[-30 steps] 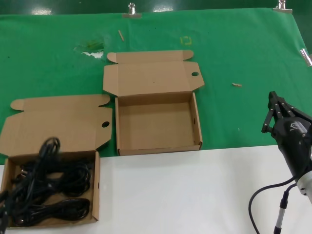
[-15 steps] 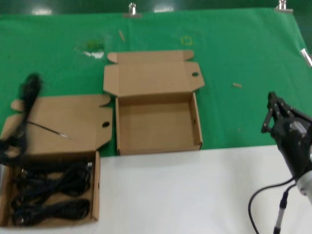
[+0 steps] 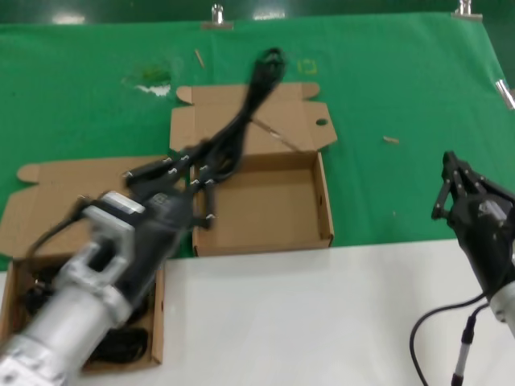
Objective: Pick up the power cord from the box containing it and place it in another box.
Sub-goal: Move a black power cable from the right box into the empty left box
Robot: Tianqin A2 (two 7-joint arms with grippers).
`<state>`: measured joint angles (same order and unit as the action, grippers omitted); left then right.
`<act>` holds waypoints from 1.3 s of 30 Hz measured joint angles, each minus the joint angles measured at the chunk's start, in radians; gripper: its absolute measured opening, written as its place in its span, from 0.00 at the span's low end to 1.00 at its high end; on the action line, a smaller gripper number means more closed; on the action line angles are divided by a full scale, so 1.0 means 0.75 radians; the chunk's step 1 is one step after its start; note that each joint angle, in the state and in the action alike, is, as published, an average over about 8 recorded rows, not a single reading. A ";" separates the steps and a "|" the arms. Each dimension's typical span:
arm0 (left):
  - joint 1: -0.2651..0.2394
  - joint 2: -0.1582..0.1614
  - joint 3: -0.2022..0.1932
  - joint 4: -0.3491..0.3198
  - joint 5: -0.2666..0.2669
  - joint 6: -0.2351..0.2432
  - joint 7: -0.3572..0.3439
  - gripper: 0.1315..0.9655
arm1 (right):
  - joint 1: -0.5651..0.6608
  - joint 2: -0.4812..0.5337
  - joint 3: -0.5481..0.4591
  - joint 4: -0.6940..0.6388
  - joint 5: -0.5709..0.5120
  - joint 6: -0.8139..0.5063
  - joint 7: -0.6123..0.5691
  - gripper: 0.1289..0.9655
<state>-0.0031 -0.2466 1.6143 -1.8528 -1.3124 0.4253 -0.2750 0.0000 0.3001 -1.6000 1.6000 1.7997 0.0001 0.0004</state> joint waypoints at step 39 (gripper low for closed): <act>-0.178 0.328 0.006 0.337 1.033 0.114 -0.076 0.08 | 0.000 0.000 0.000 0.000 0.000 0.000 0.000 0.01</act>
<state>-0.1366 -0.0004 1.6188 -1.5999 -0.5377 0.5106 -0.3323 0.0000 0.3000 -1.6000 1.6000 1.7997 0.0001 0.0003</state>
